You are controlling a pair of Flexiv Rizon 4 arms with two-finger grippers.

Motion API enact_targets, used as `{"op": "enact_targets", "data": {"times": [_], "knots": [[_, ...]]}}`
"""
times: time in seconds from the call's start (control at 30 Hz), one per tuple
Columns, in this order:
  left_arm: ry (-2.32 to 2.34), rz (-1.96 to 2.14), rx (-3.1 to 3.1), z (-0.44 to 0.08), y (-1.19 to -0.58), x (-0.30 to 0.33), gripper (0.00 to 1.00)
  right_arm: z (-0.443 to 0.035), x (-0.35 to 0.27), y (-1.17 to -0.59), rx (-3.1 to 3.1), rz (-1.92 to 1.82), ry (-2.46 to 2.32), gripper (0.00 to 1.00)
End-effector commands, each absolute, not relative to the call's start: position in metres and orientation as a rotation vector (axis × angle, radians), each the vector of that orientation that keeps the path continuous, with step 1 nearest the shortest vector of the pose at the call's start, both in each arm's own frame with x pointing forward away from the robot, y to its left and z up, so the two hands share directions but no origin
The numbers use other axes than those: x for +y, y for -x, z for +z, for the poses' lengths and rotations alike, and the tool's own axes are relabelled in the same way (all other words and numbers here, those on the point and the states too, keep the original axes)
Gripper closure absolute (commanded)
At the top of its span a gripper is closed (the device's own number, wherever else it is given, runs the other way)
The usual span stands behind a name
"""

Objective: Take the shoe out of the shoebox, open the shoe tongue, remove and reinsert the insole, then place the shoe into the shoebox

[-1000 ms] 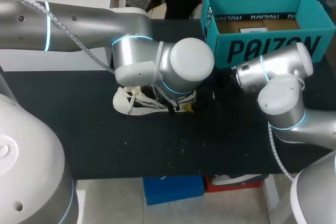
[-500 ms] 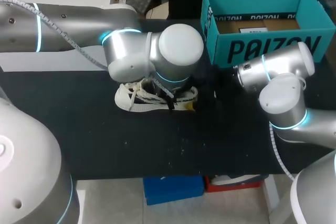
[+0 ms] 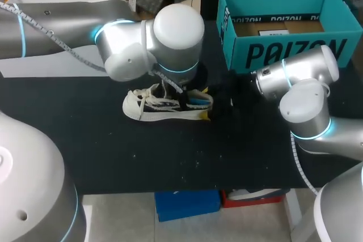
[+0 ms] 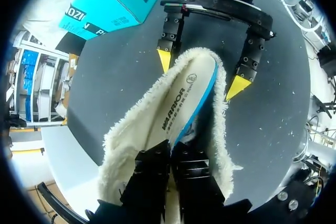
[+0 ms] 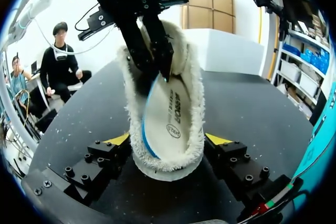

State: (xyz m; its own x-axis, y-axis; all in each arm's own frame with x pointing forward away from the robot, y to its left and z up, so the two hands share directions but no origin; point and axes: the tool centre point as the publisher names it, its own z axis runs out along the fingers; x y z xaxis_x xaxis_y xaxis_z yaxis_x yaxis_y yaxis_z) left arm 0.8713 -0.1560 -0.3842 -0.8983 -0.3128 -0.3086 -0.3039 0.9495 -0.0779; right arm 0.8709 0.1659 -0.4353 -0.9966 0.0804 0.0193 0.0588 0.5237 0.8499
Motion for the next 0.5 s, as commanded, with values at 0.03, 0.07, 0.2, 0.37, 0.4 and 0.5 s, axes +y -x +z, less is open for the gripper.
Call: {"op": "enact_targets", "data": {"times": [0.03,0.07,0.2,0.37,0.4,0.5], "knots": [[0.431,-0.085,2.803,-0.381,-0.870,-0.155,1.00,-0.437,0.170,-0.868,2.724,1.513,-0.127,1.00],[0.424,-0.090,2.804,-0.382,-0.869,-0.157,1.00,-0.437,0.170,-0.868,2.724,1.513,-0.127,1.00],[0.432,-0.154,2.825,-0.377,-0.869,-0.158,1.00,-0.437,0.170,-0.868,2.724,1.513,-0.127,1.00],[0.427,-0.166,2.818,-0.372,-0.869,-0.156,1.00,-0.437,0.170,-0.868,2.724,1.513,-0.127,1.00],[0.429,-0.169,2.819,-0.372,-0.869,-0.154,1.00,-0.437,0.170,-0.868,2.724,1.513,-0.127,1.00],[0.432,-0.175,2.823,-0.371,-0.866,-0.150,1.00,-0.437,0.170,-0.868,2.724,1.513,-0.127,1.00]]}}
